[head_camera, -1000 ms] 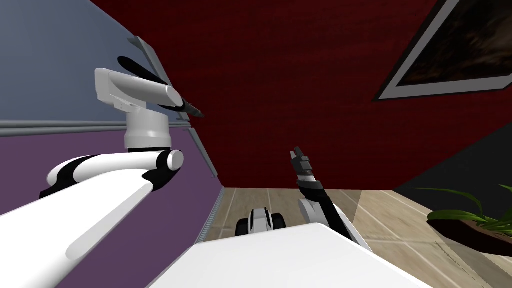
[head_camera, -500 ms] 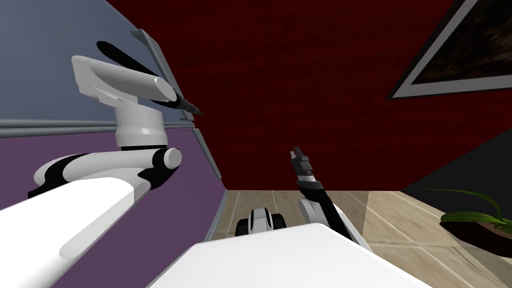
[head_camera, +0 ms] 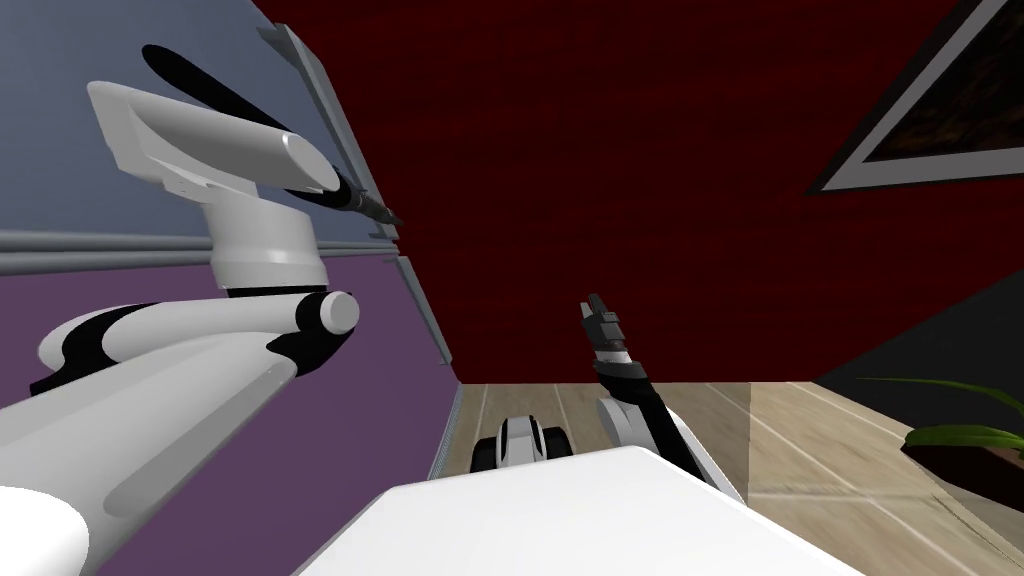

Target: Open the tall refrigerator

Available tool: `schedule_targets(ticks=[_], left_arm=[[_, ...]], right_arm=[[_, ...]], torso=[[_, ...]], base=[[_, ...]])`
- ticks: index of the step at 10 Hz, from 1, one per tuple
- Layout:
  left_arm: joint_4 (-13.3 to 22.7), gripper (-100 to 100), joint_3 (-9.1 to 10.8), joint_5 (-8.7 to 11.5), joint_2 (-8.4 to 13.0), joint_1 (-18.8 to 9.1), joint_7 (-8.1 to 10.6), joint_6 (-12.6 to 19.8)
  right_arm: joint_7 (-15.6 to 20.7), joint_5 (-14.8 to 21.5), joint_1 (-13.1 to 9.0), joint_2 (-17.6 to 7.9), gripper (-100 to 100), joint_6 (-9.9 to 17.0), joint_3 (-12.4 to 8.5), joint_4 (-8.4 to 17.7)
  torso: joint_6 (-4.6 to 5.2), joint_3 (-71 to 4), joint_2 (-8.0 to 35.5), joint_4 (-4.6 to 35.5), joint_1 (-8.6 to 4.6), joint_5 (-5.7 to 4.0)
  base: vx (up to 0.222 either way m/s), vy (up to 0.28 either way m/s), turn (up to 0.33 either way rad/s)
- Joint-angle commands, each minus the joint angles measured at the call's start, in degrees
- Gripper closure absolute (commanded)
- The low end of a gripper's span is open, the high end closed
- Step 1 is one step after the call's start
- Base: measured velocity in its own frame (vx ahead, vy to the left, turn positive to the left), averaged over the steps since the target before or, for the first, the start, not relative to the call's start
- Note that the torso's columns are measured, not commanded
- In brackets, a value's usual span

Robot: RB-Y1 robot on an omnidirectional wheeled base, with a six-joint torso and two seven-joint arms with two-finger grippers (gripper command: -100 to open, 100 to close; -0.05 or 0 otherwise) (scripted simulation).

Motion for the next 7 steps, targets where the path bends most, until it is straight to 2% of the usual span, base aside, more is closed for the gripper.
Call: schedule_targets(ticks=[1, 3, 4, 5, 7], left_arm=[[-0.15, -100, 0.09, 0.34, 0.08, -0.27, 0.03, 0.42], [-0.25, -100, 0.16, 0.42, 0.31, -0.35, 0.11, 0.73], [-0.27, 100, 0.17, 0.43, 0.34, -0.37, 0.13, 0.81], [-1.32, 100, 0.13, 2.18, -1.04, -0.89, 0.13, 1.49], [-2.37, 100, 0.04, 3.92, -2.42, -1.39, 0.08, 2.18]], right_arm=[[0.00, 0.00, -0.01, 0.01, 0, 0.00, 0.01, 0.00], [0.00, 0.00, 0.00, 0.02, 0, 0.00, 0.02, 0.00], [0.00, 0.00, 0.00, 0.02, 0, 0.00, 0.02, 0.00], [0.00, 0.00, -0.01, 0.02, 0, 0.00, 0.02, 0.00], [0.00, 0.00, -0.05, 0.04, 0, 0.00, 0.04, 0.01]], torso=[[0.02, -0.14, -0.11, -0.06, -0.03, 0.01], [0.02, -0.17, -0.25, -0.07, -0.33, -0.13], [0.02, -0.09, -0.09, -0.06, -0.26, -0.08], [0.02, 0.05, 0.12, 0.01, -0.23, -0.10], [0.15, 0.35, 0.47, -0.09, -0.83, -0.27]], base=[[0.021, 0.078, -0.005], [0.081, 0.052, -0.017], [0.009, 0.005, 0.002], [-0.130, -0.052, -0.125], [-0.267, -0.101, -0.160]])
